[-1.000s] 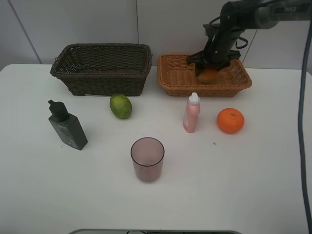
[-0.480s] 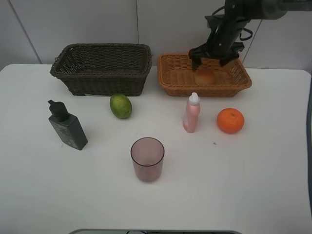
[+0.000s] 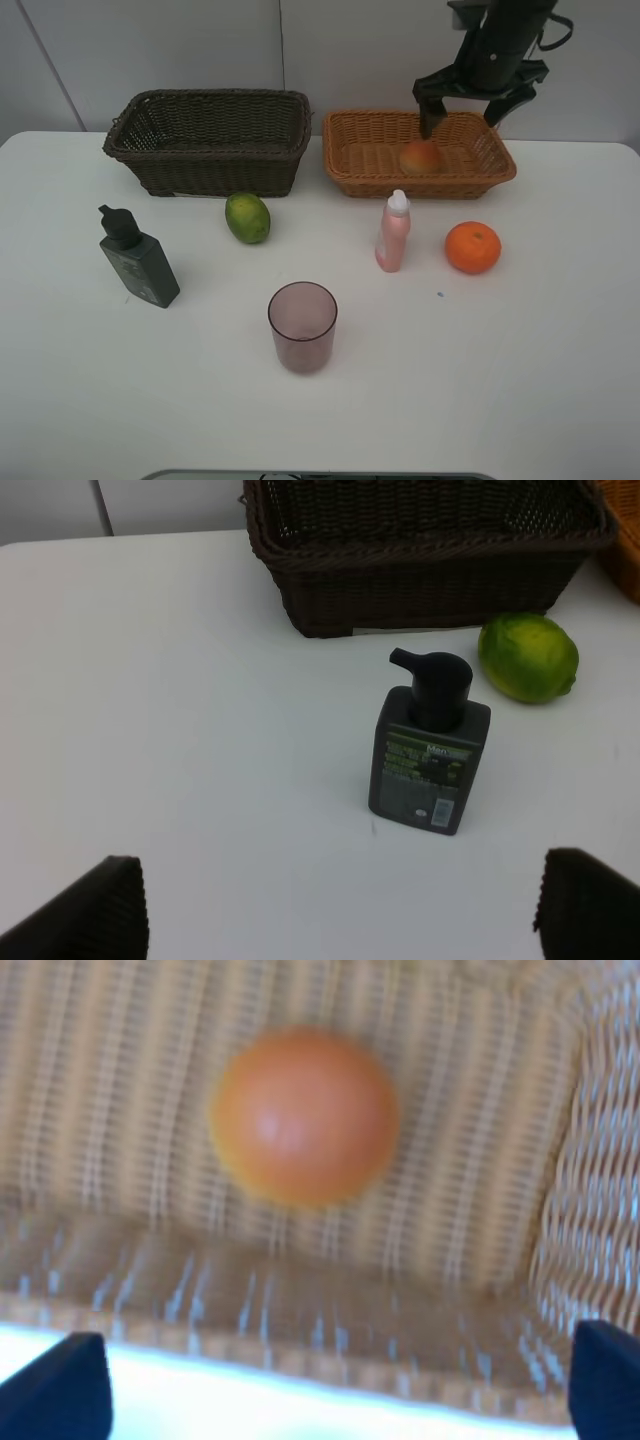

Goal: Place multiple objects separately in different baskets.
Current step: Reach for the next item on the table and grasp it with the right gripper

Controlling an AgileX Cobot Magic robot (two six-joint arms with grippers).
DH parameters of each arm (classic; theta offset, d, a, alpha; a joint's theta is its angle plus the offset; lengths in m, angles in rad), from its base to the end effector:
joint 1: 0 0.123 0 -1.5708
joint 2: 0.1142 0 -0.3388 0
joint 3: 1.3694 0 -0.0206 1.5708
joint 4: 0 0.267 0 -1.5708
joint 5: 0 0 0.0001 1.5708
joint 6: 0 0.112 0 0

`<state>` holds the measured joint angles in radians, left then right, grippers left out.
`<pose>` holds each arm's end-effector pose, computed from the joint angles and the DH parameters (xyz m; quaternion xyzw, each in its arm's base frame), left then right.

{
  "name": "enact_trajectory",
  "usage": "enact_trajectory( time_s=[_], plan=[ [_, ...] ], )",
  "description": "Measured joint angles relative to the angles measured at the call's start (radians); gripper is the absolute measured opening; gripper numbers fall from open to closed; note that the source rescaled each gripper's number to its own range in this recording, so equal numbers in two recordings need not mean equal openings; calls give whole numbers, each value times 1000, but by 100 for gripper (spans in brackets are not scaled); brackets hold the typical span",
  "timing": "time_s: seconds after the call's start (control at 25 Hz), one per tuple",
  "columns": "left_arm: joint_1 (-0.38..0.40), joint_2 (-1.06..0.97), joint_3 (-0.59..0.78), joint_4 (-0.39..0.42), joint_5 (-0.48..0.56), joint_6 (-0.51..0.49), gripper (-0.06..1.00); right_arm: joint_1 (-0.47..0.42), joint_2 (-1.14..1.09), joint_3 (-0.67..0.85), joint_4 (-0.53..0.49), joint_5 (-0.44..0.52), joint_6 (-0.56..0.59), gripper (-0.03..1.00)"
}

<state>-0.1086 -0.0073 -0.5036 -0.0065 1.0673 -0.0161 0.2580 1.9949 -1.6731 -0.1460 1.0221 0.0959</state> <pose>-0.0279 0.0024 0.2758 0.0395 0.8512 -0.0359 0.5221 0.4608 0.1072 0.2663 -0.1075 0.9796 -0.0389 0.1654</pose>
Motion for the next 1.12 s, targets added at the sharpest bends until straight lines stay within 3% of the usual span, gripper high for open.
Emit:
enact_trajectory(
  time_s=[0.2, 0.4, 0.6, 0.92, 1.12],
  plan=[
    [0, 0, 0, 0, 0, 0, 99, 0, -164, 271, 1, -137, 12, 95],
    [0, 0, 0, 0, 0, 0, 99, 0, -263, 470, 0, -207, 27, 99],
    [0, 0, 0, 0, 0, 0, 99, 0, -267, 552, 0, -239, 61, 100],
    [0, 0, 0, 0, 0, 0, 99, -1, -267, 667, 34, -387, 71, 100],
    [0, 0, 0, 0, 0, 0, 99, -46, -267, 697, 46, -424, 73, 100]
  ],
)
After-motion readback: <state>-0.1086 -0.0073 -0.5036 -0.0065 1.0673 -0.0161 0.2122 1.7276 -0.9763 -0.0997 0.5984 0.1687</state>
